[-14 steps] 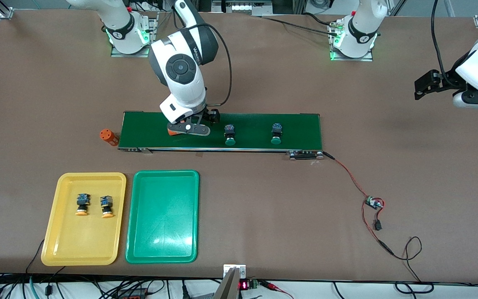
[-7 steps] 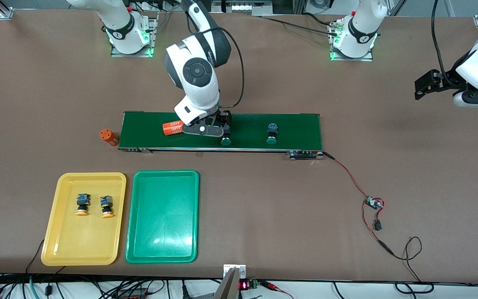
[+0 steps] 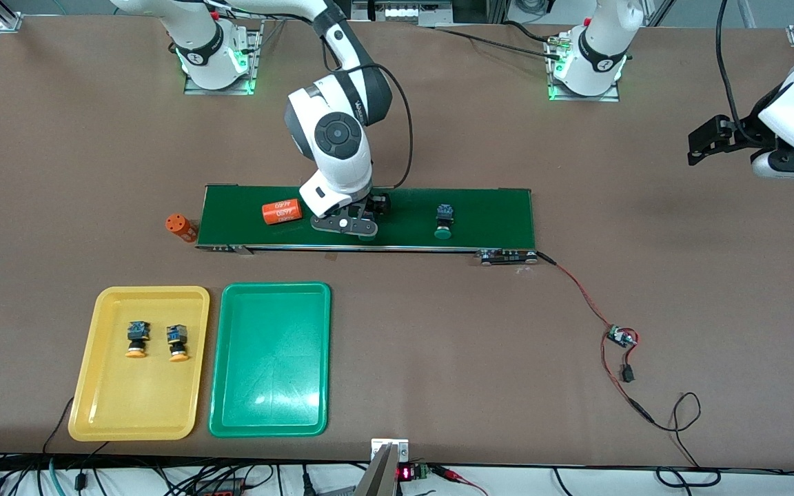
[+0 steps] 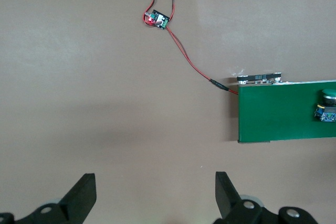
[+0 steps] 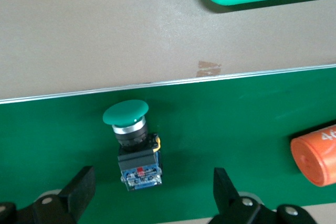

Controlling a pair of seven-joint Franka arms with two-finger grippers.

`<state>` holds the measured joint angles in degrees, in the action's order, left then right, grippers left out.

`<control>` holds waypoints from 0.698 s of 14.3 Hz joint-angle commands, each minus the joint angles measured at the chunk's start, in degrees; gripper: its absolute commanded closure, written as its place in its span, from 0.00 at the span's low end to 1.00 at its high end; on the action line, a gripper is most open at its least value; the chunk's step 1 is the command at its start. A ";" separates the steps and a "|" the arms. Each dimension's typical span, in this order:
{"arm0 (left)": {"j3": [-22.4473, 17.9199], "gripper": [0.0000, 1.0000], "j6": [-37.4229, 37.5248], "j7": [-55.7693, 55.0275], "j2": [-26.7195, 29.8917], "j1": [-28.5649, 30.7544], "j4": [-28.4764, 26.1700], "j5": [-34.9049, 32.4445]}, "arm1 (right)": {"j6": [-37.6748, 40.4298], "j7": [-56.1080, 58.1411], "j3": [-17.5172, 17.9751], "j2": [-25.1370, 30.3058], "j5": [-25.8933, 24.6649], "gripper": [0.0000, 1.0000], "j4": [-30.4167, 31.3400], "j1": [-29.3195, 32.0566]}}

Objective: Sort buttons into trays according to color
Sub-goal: 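Lower the right gripper and grasp a green-capped button on the belt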

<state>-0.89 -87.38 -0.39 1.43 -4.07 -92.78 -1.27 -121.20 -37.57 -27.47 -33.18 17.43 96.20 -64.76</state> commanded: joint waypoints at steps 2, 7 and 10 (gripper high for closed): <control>-0.43 0.00 1.16 1.27 0.15 0.12 0.40 0.92 | -1.23 3.45 -0.13 -3.46 1.20 0.00 -1.37 0.33; -0.34 0.00 0.81 1.27 -0.46 0.64 0.49 0.92 | -2.03 5.05 -0.13 -5.58 1.20 0.18 -1.37 0.86; -0.08 0.00 0.81 1.27 -0.38 0.38 0.49 0.92 | -1.67 4.87 -0.21 -5.31 1.46 0.80 -1.37 1.03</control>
<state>-1.18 -87.22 -0.39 1.02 -3.78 -92.80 -1.19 -123.41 -33.99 -27.55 -38.42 17.61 95.82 -64.23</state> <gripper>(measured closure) 0.000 0.300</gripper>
